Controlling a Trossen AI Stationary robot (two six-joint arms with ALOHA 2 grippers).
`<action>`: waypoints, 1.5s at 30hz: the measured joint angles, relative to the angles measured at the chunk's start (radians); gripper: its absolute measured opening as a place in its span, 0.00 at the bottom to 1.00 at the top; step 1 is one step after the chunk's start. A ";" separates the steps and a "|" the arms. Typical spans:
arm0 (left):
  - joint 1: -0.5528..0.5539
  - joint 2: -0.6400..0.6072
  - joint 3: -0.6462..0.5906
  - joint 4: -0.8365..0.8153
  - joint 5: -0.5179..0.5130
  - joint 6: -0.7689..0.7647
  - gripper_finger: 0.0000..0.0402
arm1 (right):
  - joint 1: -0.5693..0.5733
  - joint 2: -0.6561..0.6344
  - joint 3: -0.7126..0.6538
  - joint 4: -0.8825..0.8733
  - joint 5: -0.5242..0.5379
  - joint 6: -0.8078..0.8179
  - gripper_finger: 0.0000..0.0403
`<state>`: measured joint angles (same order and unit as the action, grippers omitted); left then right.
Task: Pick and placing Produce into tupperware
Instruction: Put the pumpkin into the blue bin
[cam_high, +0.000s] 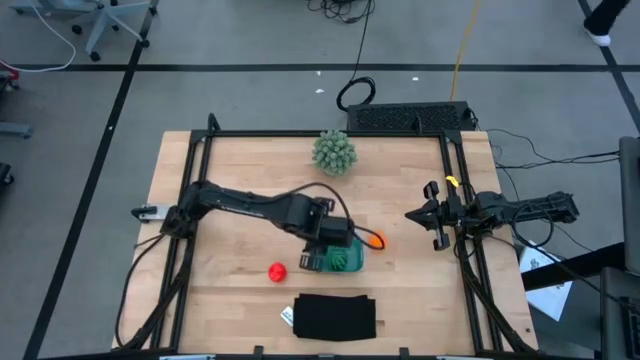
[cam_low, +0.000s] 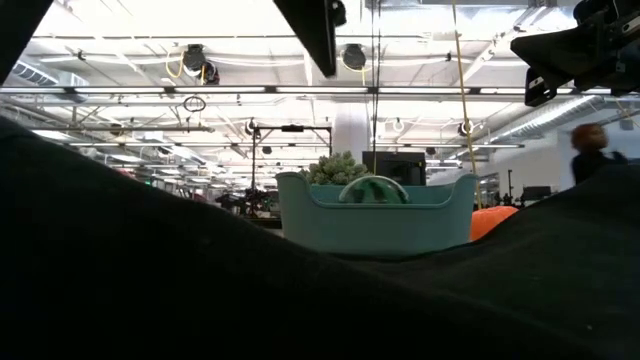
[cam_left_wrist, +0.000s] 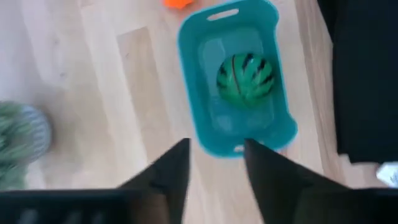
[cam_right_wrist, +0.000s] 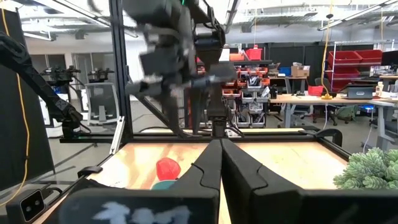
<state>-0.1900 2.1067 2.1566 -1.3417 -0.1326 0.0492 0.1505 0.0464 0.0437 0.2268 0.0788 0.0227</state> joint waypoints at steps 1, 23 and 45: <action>0.005 0.000 0.030 -0.034 0.000 0.002 0.29 | 0.000 0.000 0.000 0.000 0.000 0.000 0.00; 0.058 -0.391 0.167 -0.106 -0.168 -0.001 0.00 | 0.000 0.011 0.000 0.008 0.002 -0.011 0.00; 0.197 -1.174 -1.027 0.853 -0.009 0.021 0.00 | 0.000 0.015 0.000 0.003 0.000 -0.001 0.00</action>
<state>0.0075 0.9328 1.1292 -0.4892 -0.1416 0.0705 0.1501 0.0616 0.0437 0.2297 0.0788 0.0219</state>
